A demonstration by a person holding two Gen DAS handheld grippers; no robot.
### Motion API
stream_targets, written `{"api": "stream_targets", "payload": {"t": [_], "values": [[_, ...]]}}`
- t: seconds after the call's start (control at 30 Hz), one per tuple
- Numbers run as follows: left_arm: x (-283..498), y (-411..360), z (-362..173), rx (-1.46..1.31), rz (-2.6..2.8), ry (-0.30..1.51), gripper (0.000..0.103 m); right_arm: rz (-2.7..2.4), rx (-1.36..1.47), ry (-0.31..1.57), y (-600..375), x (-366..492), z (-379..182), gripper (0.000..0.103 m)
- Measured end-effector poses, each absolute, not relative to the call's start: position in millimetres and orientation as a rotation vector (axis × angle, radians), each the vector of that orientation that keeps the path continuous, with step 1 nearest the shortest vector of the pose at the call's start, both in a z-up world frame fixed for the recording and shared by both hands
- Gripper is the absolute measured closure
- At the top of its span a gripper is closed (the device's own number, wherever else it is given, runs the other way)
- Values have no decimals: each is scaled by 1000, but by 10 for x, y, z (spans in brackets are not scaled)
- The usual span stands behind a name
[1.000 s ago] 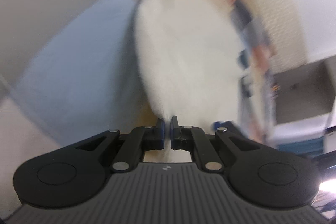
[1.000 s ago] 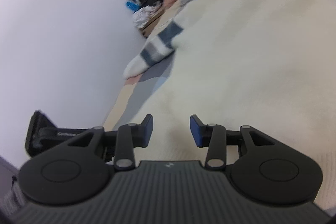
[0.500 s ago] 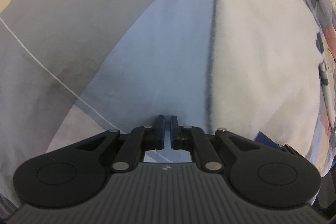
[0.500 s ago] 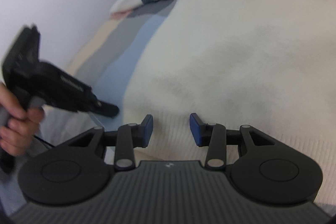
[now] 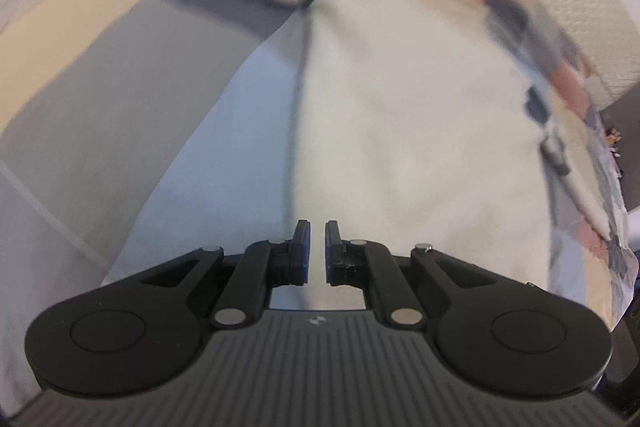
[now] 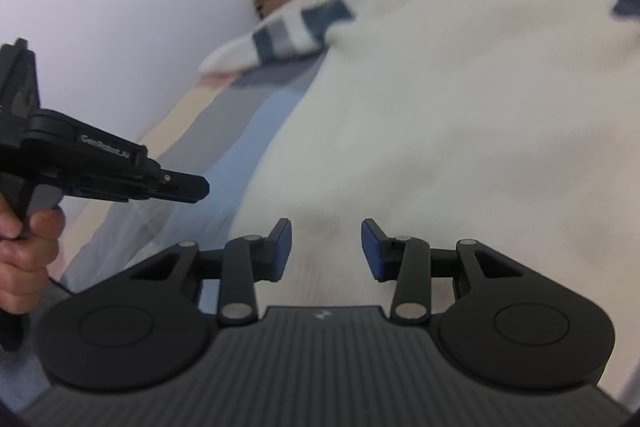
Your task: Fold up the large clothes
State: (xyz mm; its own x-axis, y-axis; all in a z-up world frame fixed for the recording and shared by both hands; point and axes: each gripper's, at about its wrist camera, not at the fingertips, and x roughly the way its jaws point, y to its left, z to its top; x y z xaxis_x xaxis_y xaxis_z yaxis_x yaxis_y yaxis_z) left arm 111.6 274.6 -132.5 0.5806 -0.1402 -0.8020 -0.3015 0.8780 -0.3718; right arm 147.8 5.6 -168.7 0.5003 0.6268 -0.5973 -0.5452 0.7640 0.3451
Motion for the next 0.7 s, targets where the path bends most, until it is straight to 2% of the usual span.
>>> {"api": "stream_targets", "payload": {"t": [0.13,0.4,0.5,0.7], "values": [[1290,2255,-1119,-473,54,870,96,623,148,707,-203,1649,-1422,61],[1544,1488,-965,-399,-8,769,96,389,222,555,-1333,2025,-872,61],[1700,1248,-1079,-385,-27,765,96,284,255,537,-1839,2221,-893,61],[2043,830,-1503,-291,-48,780,96,74,435,540,-2878,2741,-1327,60]]}}
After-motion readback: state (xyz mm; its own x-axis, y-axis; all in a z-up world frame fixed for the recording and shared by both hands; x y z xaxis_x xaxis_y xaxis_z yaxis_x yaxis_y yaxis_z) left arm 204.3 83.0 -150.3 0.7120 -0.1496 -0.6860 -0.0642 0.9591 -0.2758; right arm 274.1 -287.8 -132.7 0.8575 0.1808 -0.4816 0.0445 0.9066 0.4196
